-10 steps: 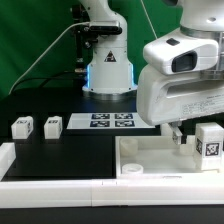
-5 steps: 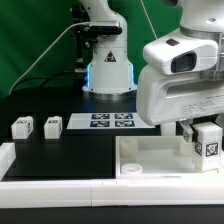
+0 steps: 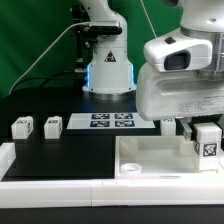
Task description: Assemble one leg
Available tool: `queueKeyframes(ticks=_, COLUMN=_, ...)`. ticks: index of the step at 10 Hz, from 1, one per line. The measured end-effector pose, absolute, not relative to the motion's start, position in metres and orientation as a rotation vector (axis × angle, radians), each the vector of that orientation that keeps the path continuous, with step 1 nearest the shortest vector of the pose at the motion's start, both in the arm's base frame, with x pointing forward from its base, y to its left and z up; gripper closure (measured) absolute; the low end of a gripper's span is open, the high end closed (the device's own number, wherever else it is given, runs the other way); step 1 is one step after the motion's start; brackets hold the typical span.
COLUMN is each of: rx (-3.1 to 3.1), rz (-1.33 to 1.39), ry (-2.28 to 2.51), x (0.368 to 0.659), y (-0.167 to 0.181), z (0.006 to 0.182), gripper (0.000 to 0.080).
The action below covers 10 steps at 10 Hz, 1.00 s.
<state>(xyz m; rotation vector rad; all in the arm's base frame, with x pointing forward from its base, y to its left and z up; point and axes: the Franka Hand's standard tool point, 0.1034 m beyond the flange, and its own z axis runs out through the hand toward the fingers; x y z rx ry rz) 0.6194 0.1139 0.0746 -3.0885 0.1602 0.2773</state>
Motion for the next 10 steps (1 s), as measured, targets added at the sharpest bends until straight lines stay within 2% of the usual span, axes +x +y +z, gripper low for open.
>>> queueKeyframes(ticks=10, rx=-2.668, rz=0.257, ry=1.711, x=0.62, y=0.134, z=0.075, gripper=0.0506)
